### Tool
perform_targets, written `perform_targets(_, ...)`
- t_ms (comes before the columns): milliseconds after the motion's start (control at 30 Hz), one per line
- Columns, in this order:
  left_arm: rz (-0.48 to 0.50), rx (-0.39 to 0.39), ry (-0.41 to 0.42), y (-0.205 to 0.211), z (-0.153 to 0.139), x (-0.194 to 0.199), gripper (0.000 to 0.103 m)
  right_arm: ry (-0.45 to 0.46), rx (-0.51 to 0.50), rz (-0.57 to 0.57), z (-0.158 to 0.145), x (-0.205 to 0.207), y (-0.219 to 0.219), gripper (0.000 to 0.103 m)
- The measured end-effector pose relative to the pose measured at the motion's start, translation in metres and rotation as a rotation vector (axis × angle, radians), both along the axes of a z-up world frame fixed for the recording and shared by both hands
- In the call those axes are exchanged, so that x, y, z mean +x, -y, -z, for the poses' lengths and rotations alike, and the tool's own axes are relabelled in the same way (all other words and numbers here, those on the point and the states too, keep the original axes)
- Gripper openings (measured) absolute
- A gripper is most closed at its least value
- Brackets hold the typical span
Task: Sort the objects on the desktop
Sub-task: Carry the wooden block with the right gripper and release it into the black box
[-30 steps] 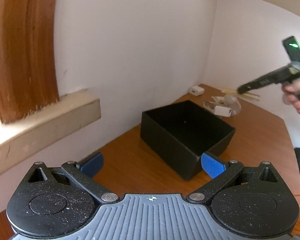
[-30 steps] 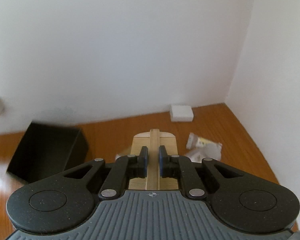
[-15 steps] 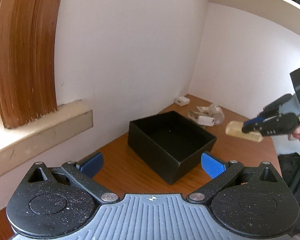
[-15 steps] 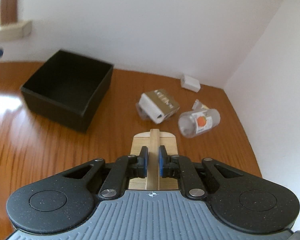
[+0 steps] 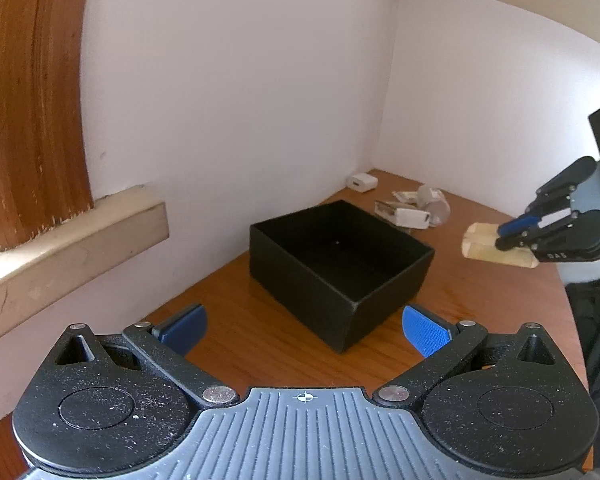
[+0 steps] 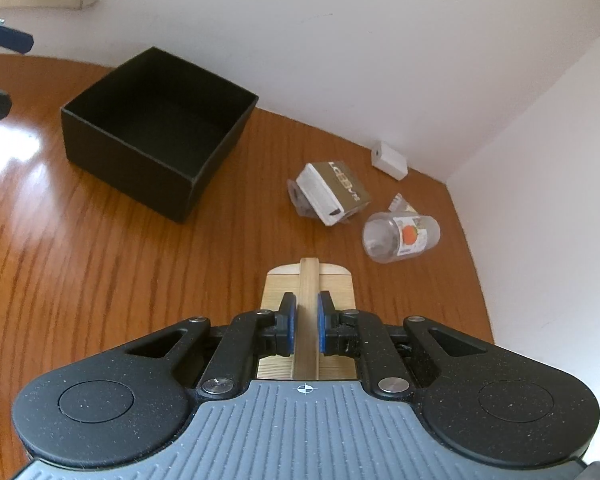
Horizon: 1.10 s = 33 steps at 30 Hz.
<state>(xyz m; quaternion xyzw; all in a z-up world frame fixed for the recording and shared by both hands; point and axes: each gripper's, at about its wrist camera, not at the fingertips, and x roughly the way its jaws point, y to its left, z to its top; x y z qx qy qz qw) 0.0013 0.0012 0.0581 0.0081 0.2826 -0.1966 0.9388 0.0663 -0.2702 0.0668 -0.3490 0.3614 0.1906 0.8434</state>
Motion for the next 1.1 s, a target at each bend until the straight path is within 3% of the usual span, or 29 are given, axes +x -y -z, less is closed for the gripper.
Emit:
perform_targets(600,-0.026,0.011,-0.025,-0.007,0.010,0.002,0.103,0.050,-0.047,-0.077,-0.016,0.001,-0.026,0.012)
perform_targets(833,-0.031,0.015,-0.036,-0.008,0.014,0.005,0.103,0.103,0.101,-0.120,-0.036,0.001,-0.050,0.012)
perform_targets(1100,-0.038,0.016,-0.045,-0.010,0.017,0.006,0.103,0.120,0.264,-0.147,-0.033,0.010,-0.083,0.012)
